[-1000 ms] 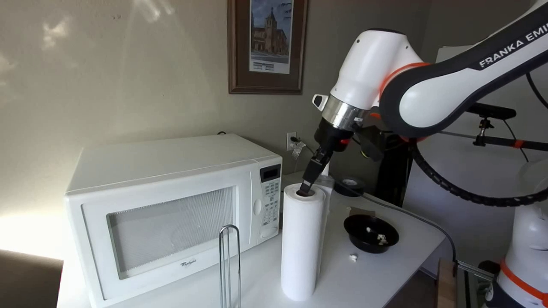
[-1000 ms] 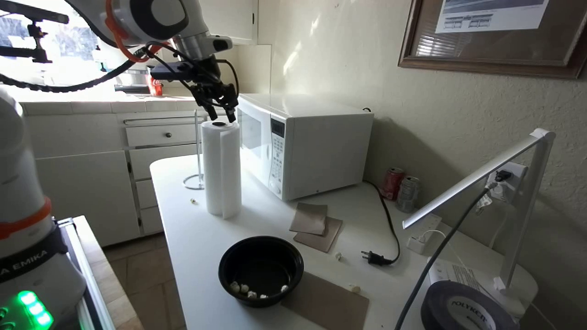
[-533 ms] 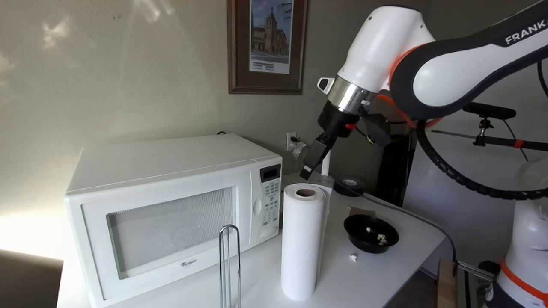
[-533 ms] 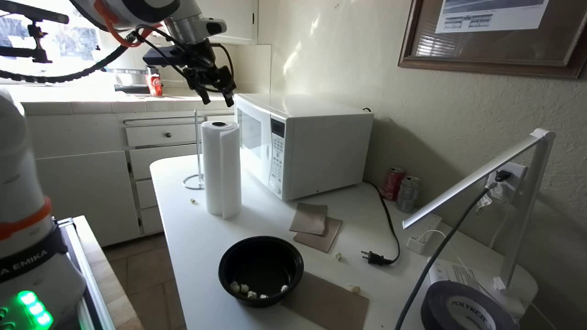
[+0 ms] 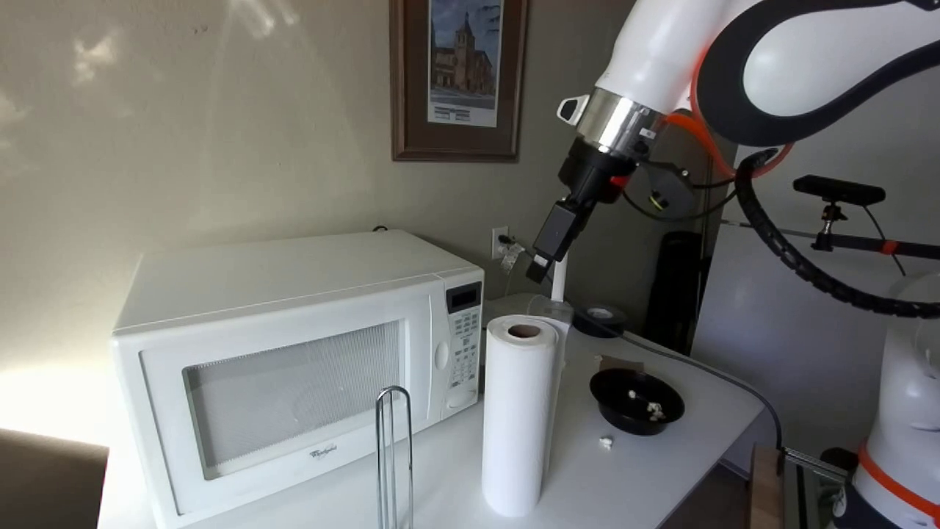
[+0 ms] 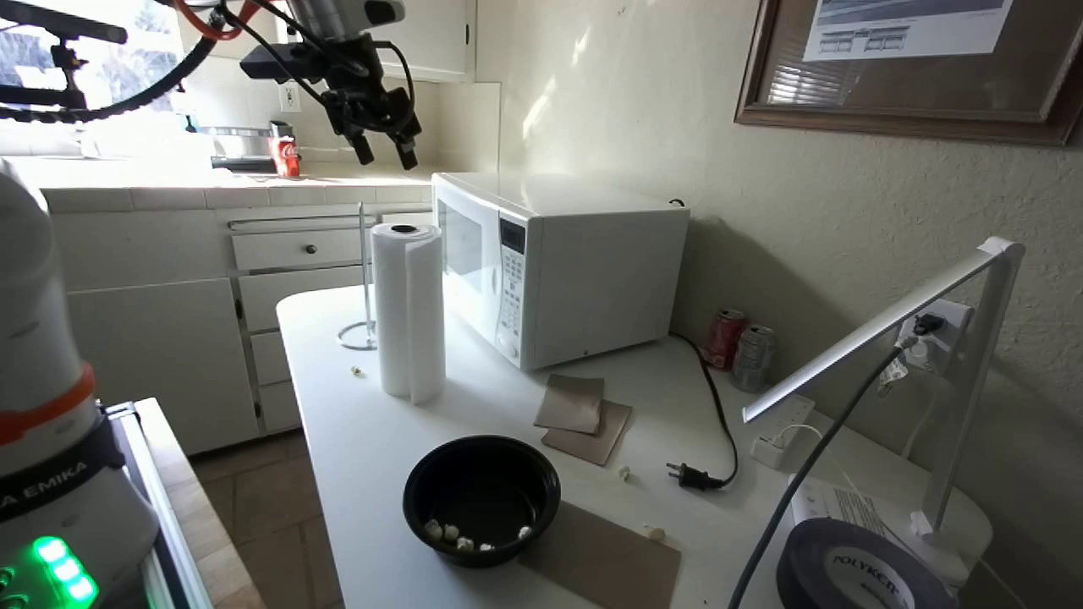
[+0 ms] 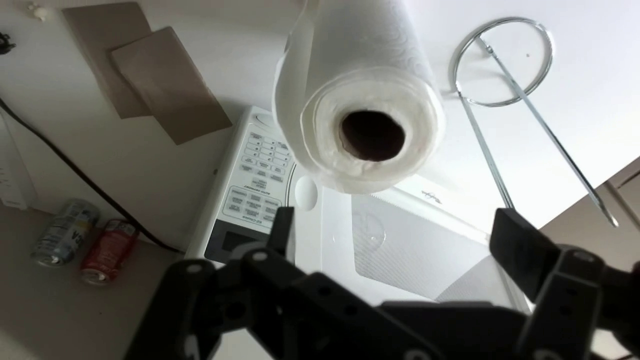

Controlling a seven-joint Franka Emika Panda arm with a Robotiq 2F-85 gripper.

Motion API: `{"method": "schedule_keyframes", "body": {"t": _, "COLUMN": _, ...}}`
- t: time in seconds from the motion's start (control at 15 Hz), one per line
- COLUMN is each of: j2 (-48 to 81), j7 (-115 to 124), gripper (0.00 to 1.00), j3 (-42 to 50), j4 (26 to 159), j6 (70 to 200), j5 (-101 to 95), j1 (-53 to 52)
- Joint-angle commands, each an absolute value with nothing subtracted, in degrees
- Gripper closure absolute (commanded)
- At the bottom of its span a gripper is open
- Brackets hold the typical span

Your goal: Remove the paper towel from the paper towel holder and put it on the counter

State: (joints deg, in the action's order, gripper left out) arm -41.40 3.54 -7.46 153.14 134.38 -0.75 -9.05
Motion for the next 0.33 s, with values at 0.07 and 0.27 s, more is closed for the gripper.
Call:
{"method": "schedule_keyframes", "body": {"t": 0.07, "j2": -42.07, "j7": 3.35, "gripper": 0.0, "j3": -7.74, "j4": 152.64, "j6": 133.15, "j5": -0.34, "j1": -8.8}}
{"method": "schedule_keyframes", "body": {"t": 0.27, "j2": -42.4, "j7": 3.35, "gripper": 0.0, "j3": -7.77, "j4": 152.6, "j6": 132.93, "j5": -0.3, "j1": -8.83}}
